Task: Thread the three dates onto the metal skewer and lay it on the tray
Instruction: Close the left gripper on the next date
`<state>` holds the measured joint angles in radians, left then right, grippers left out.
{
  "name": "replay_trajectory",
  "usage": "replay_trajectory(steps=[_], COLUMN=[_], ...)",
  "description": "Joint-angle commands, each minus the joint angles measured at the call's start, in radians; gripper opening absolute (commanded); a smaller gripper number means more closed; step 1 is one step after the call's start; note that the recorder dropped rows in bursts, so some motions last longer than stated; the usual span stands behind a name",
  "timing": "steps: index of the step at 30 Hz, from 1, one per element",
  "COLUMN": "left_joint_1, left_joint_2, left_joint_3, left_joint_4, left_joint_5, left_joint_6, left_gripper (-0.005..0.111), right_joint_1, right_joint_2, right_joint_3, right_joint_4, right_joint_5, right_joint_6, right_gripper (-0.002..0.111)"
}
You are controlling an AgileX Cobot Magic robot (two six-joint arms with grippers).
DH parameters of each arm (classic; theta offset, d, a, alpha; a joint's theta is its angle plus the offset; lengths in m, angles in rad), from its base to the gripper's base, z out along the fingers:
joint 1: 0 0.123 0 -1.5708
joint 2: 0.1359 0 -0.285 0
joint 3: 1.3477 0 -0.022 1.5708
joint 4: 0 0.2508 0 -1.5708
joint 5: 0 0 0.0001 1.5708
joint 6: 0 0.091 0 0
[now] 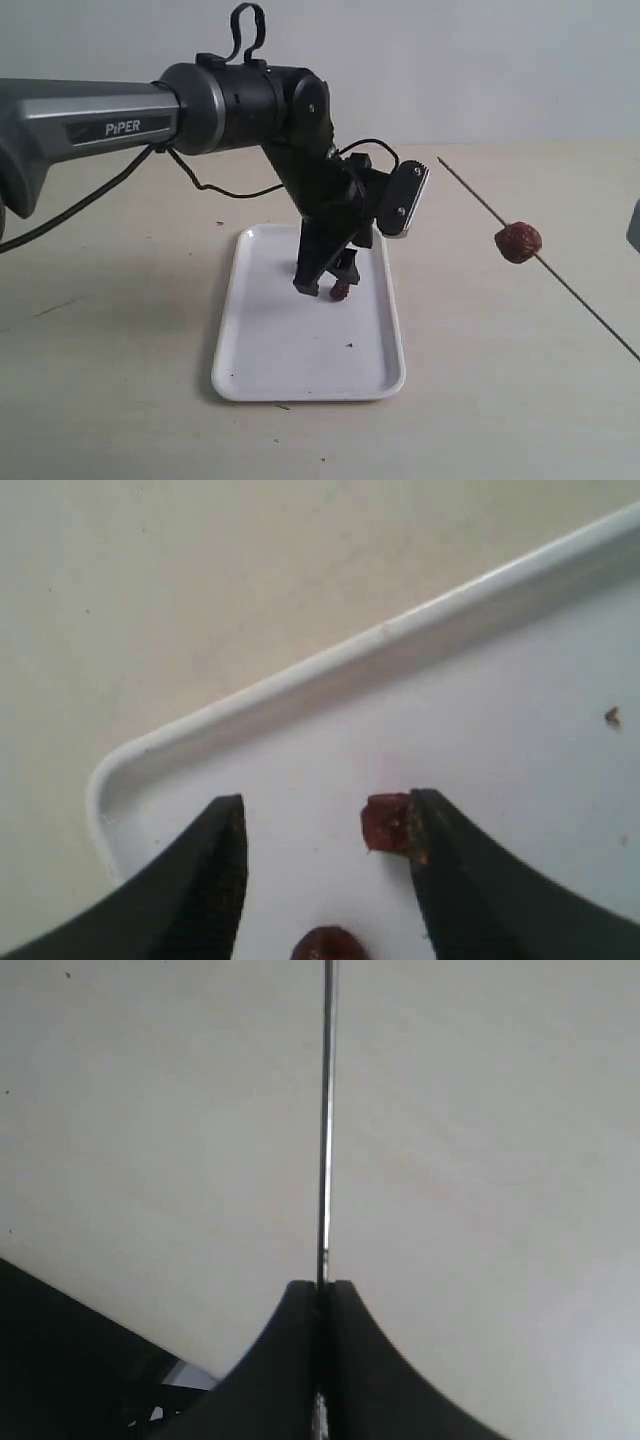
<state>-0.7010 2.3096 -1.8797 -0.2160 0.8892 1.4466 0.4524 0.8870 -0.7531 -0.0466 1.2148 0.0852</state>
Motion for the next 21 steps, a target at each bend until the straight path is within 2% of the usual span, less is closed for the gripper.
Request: replay_trajectory(steps=[1, 7, 12, 19, 21], left_joint_1=[0.022, 0.035, 0.063, 0.073, 0.071], left_joint_2=[0.022, 0.022, 0.022, 0.022, 0.022], left_joint_3=[-0.002, -0.002, 0.021, 0.034, 0.034], left_joint_4=[-0.051, -0.053, -0.078, -0.135, -0.138], left_joint_5=[0.015, 0.018, 0.026, 0.057, 0.051], left_joint_6=[0.012, 0.078, 0.095, 0.109, 0.142], left_gripper=[0.050, 0.050, 0.040, 0.053, 0.053], right_joint_1=[0.001, 0.001, 0.001, 0.001, 0.001], right_joint_2=[-0.003, -0.003, -0.003, -0.003, -0.003], right_joint_3=[0.004, 0.004, 0.004, 0.004, 0.004], right_joint_4=[0.003, 0.003, 0.003, -0.011, -0.012], right_joint_5=[0.003, 0.005, 0.006, 0.006, 0.006], right_joint_6=[-0.006, -0.006, -0.014, -0.017, -0.018], right_gripper=[0.000, 0.000, 0.000, 0.000, 0.000])
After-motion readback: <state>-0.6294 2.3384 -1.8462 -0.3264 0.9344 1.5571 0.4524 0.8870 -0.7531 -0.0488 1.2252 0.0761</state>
